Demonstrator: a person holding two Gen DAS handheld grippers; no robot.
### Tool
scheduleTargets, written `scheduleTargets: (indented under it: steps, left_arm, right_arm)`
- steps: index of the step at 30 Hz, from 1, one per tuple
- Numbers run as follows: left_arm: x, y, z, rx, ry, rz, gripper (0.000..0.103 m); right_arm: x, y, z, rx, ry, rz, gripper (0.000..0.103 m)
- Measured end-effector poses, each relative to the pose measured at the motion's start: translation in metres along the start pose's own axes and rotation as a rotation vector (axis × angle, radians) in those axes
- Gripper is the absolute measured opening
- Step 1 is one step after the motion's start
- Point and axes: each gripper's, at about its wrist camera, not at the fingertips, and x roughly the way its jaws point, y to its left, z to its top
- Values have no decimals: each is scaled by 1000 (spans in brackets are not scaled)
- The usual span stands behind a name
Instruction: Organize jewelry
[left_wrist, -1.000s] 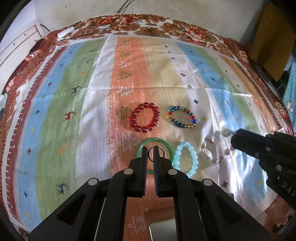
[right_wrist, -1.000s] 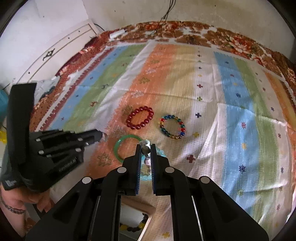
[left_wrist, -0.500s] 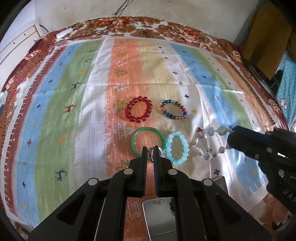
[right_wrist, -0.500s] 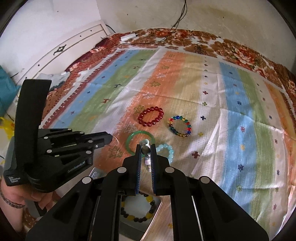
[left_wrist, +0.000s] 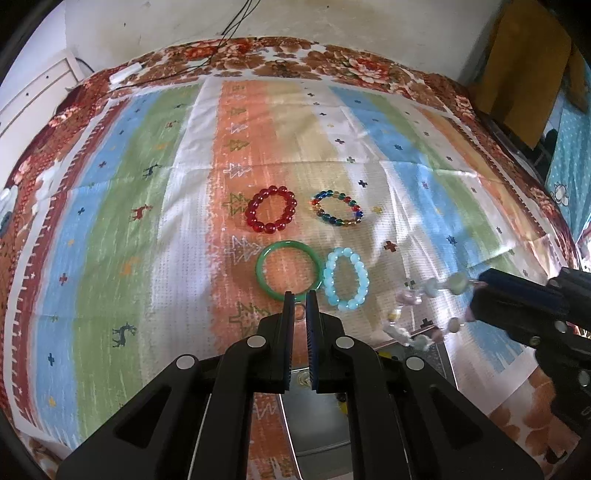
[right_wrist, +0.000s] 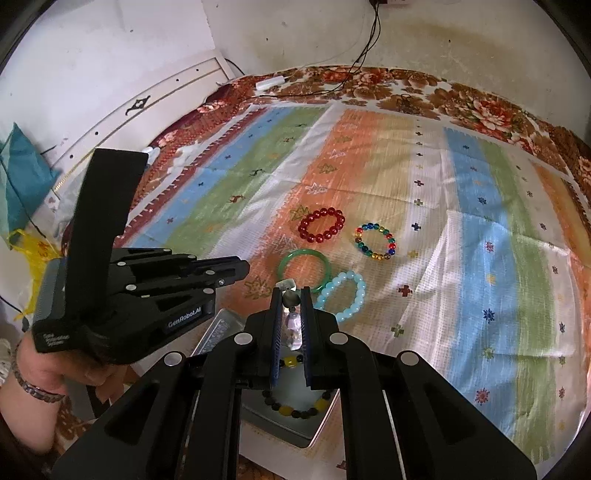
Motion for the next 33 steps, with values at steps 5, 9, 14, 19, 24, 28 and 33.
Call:
scheduleTargets:
  steps: [5, 9, 14, 19, 24, 28, 33]
  left_arm:
    - [9, 13, 1, -42, 39, -11, 6]
    - [18, 17, 4, -53, 71, -21, 6]
    - [38, 18, 12, -65, 137, -65, 17]
    - [70, 22, 19, -53, 238, -66, 28]
    - [88, 24, 16, -39, 310, -71, 33]
    - [97, 17, 11, 5, 347, -73, 33]
    - [103, 10, 12, 26, 366, -83, 36]
  right_arm:
    - [2, -8, 0, 17, 3, -2, 10]
    - [7, -17, 2, 33, 10, 3, 10]
    - [17, -24, 4, 42, 27, 4, 10]
    - [25, -31, 9, 48, 40, 10, 10]
    - [31, -37, 13, 53, 51, 15, 10]
    - [36, -40, 15, 54, 59, 17, 10]
    - [38, -41, 17, 54, 63, 23, 10]
